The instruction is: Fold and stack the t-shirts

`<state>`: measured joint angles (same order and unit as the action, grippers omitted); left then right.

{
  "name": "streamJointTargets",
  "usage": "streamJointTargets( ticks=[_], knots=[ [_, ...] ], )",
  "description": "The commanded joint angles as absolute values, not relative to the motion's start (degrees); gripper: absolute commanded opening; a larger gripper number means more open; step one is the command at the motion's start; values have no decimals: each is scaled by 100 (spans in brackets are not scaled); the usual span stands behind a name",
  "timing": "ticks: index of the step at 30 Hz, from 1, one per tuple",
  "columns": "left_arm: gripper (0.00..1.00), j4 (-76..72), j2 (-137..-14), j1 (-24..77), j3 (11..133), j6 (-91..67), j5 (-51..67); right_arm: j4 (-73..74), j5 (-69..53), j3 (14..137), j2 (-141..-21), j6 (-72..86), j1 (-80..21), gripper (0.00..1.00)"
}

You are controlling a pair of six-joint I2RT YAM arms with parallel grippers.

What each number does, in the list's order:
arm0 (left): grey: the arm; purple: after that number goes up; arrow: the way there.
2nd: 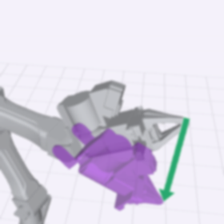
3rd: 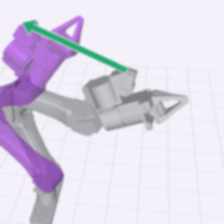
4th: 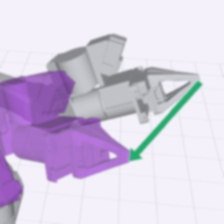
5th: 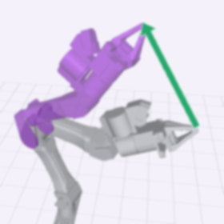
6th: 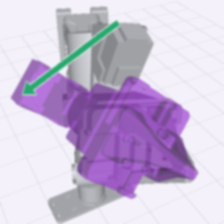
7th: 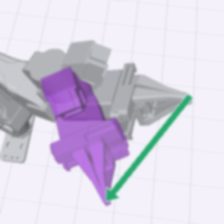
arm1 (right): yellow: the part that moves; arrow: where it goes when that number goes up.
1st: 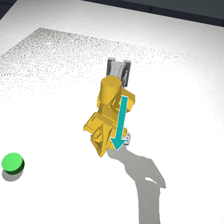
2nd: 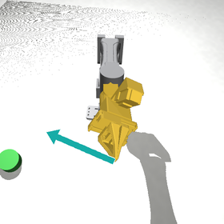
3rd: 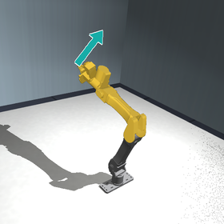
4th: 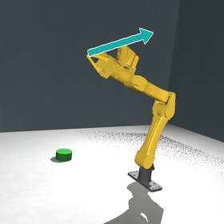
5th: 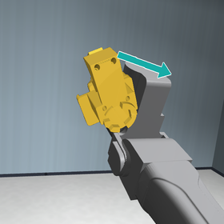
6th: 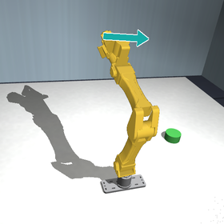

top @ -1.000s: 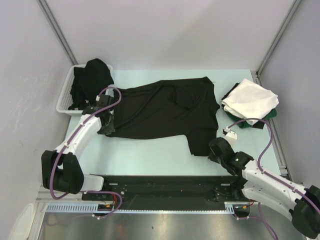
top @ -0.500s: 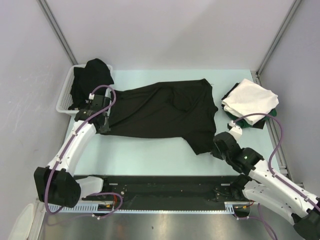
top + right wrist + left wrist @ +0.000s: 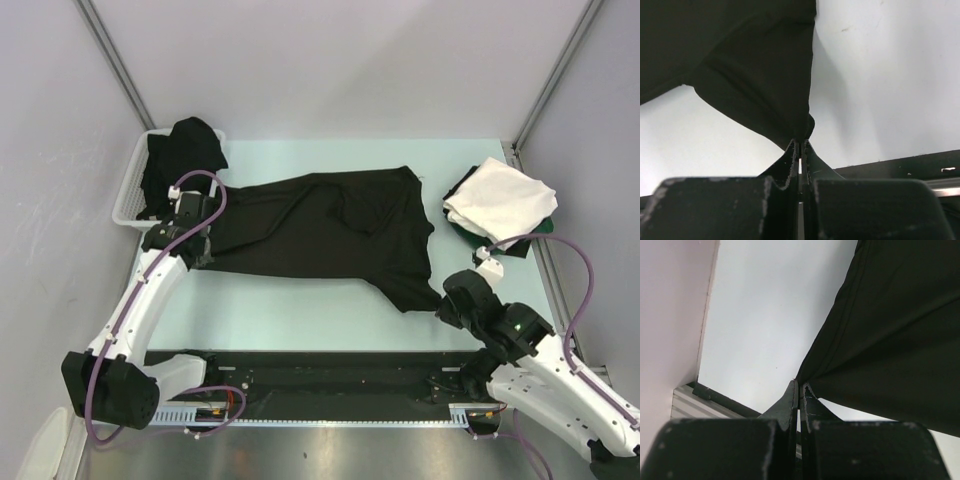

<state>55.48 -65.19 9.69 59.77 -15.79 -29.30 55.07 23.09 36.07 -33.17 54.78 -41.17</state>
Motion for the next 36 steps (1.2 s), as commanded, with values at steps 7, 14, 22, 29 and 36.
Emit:
streamJointTargets(
  ticks=[7,14,22,29,36],
  knots=[
    [0,5651,-6416,923,6223,-1424,-3428,5178,2795,4490,-3963,5230,-4105,0],
    [0,5616,-6407,914,6354,-1406,-3726,4633,2744,4939,-4438,4089,-3298,0],
    [0,5379,-6574,914,6680,-1195,-3771,3553,1671,5001,-4903,3085,-1706,0],
    [0,5309,-6759,914,6732,-1204,-3595,2805,1143,5142,-5633,2979,-1345,0],
    [0,5133,-6899,905,6662,-1187,-3603,2180,958,5343,-6283,2988,-1327,0]
  ],
)
